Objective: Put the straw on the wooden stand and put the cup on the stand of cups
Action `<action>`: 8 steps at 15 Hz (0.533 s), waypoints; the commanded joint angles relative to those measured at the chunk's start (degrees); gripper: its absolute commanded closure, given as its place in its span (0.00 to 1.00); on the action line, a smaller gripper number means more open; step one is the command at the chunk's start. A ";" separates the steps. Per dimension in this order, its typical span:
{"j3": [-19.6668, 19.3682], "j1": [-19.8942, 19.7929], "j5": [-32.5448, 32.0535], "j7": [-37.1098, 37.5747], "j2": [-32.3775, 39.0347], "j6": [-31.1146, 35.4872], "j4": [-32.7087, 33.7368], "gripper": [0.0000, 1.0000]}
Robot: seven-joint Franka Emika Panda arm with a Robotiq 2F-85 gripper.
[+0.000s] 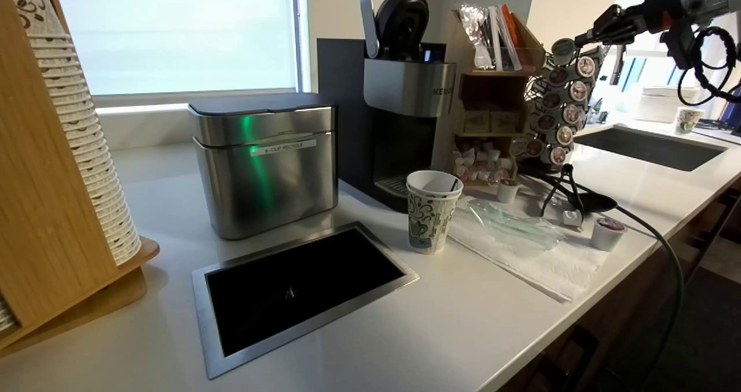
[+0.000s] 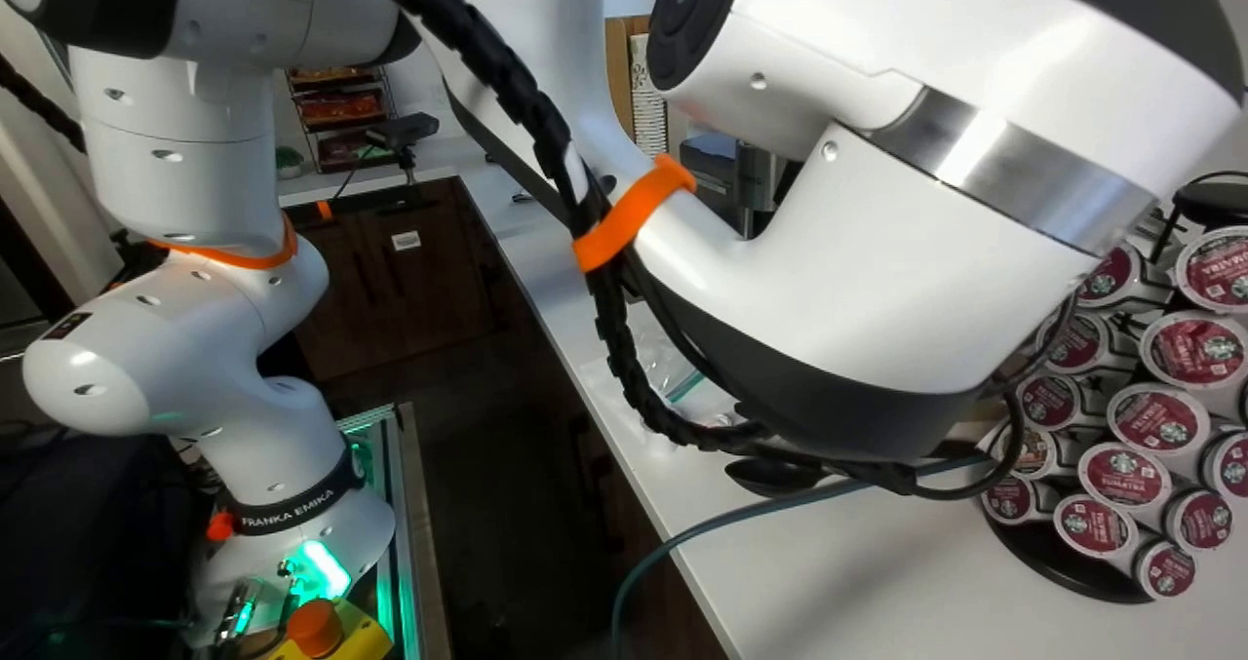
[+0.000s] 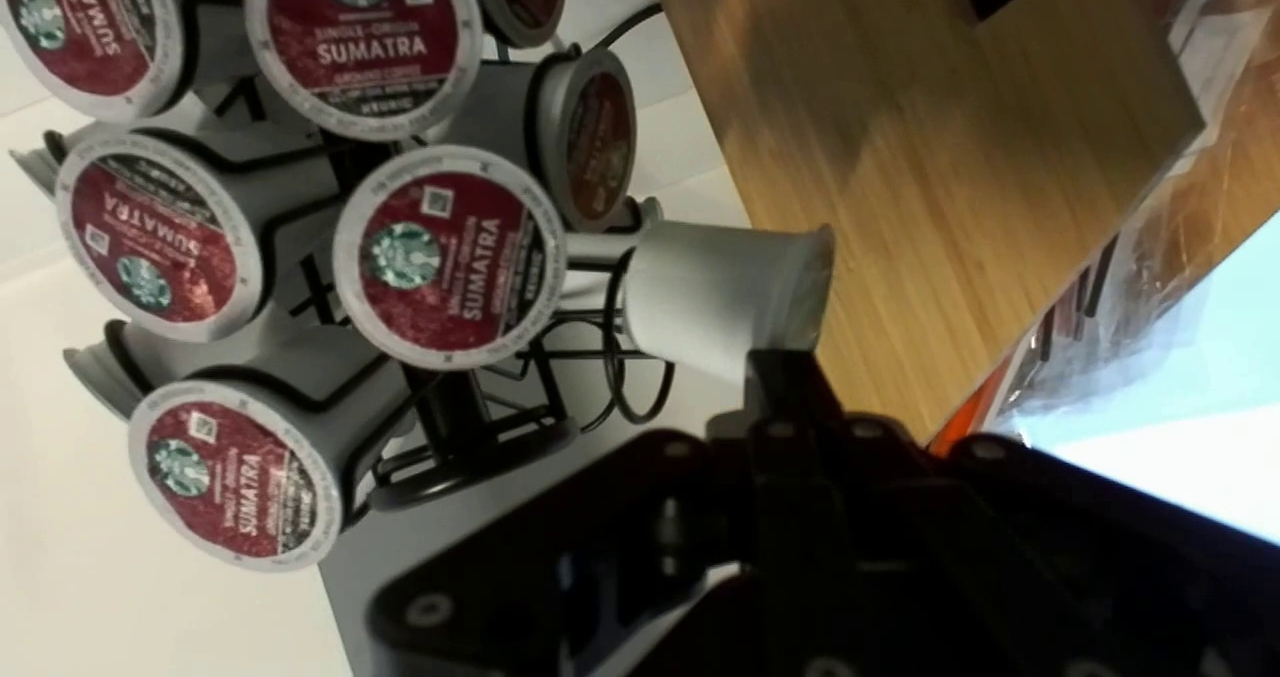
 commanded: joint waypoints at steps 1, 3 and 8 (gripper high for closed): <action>-0.82 1.14 0.48 -0.91 -1.61 -3.24 -1.65 1.00; -0.40 0.90 0.06 -0.53 -1.81 -4.19 -1.03 1.00; -0.47 1.03 -0.09 -0.55 -2.90 -6.76 -1.80 1.00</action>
